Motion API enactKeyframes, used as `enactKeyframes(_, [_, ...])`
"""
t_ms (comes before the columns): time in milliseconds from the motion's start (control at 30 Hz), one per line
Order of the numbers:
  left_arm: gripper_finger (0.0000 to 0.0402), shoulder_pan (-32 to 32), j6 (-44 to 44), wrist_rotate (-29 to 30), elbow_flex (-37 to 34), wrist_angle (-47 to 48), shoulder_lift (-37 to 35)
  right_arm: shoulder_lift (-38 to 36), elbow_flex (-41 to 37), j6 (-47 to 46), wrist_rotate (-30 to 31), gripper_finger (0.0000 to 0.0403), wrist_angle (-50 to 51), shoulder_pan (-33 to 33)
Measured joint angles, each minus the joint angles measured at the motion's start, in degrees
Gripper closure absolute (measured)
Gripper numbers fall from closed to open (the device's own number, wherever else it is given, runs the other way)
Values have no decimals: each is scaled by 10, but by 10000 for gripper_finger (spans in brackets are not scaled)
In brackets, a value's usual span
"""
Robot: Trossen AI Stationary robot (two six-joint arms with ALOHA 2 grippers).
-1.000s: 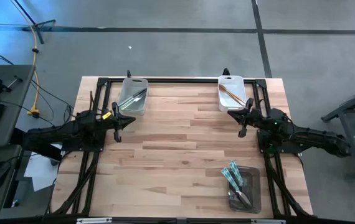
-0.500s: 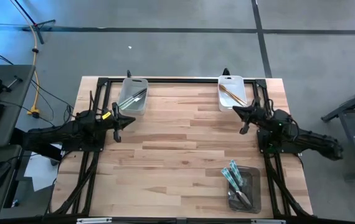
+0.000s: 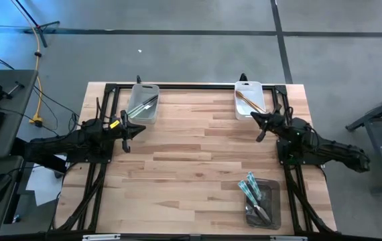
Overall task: Sort silverware by color (type)
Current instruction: Return to Home Position
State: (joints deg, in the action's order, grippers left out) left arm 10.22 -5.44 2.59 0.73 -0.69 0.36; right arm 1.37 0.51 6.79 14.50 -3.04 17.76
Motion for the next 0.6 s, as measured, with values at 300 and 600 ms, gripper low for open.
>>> enactKeyframes(300, [401,0,11,0,0,0,0,25,0,-1,-2,403,0,0])
enactKeyframes(600, [401,0,-15,0,0,0,0,24,0,-4,-4,403,0,0])
